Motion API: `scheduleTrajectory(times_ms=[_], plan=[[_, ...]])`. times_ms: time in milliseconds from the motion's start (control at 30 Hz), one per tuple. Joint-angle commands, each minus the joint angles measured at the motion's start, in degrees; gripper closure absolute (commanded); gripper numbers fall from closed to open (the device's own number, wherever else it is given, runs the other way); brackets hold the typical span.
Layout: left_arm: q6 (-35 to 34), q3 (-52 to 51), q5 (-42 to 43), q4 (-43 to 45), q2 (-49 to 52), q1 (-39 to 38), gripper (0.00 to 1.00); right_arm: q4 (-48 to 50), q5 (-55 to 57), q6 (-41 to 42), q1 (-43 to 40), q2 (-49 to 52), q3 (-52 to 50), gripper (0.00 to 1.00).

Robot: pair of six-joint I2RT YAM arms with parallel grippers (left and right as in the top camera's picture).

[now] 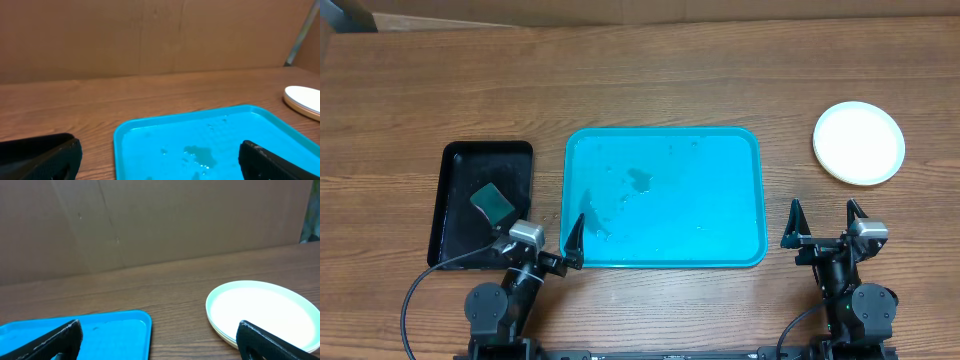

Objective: Clean dirty plates on tray and stack at the side

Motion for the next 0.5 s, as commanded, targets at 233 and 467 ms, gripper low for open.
scheduleTrajectory(times_ms=[233, 467], plan=[[2.54, -1.18, -7.63, -9.16, -7.37, 0.57, 0.0, 0.31, -0.09, -0.42, -0.2, -0.68, -0.59, 0.0], [2.75, -1.18, -8.46, -9.14, -9.6, 0.44, 0.0, 0.31, -0.09, -0.39, -0.2, -0.68, -0.59, 0.0]])
